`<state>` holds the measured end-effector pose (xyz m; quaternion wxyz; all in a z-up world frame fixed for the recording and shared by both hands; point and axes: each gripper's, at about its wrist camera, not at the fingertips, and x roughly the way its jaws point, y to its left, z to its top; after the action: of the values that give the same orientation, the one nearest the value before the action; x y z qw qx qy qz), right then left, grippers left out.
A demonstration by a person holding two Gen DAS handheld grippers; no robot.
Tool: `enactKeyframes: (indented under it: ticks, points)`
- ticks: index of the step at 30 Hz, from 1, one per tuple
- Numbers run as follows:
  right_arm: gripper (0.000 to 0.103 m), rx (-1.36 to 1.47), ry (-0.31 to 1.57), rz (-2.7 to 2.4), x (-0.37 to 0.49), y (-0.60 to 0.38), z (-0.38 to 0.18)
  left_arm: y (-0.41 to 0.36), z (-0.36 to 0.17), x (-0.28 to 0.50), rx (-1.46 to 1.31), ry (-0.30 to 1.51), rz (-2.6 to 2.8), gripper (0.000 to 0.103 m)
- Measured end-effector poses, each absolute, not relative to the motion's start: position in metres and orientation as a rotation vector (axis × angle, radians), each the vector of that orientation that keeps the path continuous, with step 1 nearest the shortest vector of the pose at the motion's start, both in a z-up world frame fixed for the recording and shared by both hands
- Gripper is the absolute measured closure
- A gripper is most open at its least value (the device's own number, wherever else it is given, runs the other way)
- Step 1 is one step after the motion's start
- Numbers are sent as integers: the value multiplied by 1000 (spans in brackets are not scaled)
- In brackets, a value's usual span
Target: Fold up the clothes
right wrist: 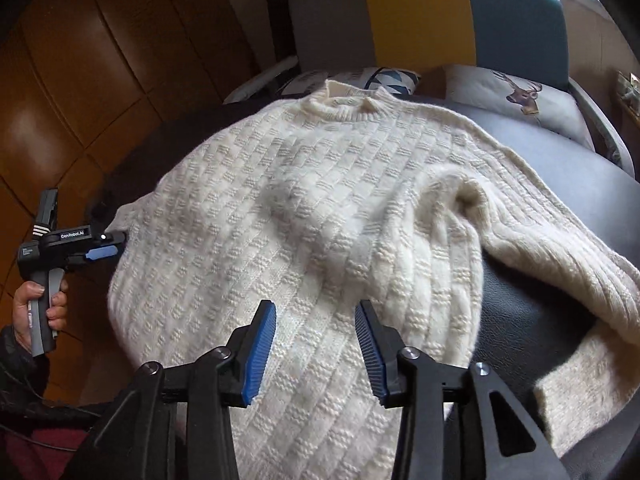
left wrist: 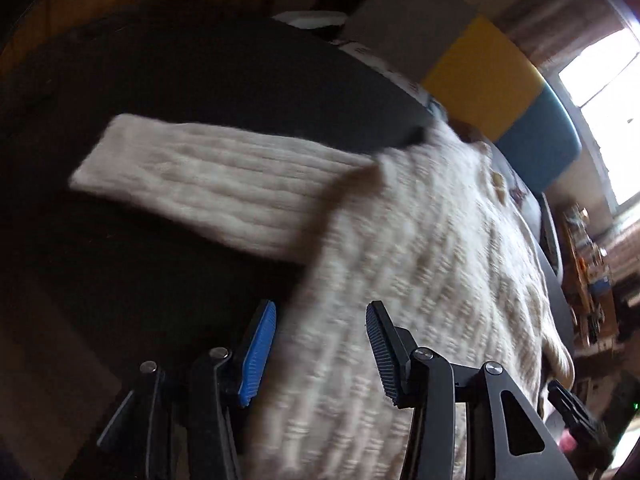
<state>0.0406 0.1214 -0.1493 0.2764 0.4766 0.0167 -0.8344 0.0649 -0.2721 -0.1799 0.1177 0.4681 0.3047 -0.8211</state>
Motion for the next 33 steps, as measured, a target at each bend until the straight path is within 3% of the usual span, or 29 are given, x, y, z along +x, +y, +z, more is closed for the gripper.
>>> enactKeyframes:
  ticks: [4, 10, 14, 18, 21, 33]
  points:
    - [57, 1416, 155, -2255, 30, 108, -186, -335, -187, 99, 1234, 949, -2220, 55]
    - [35, 1382, 233, -2239, 41, 100, -197, -382, -186, 116, 1134, 984, -2146, 51]
    - [32, 1374, 241, -2224, 43, 102, -196, -383, -192, 96, 1179, 973, -2182, 48]
    - [32, 1379, 249, -2199, 42, 104, -196, -346, -178, 66, 1165, 775, -2285, 48]
    - [33, 1402, 312, -2209, 41, 107, -195, -319, -171, 46, 1206, 670, -2394, 36]
    - [31, 1398, 135, -2241, 47, 124, -176, -178, -164, 36, 1415, 670, -2766, 36]
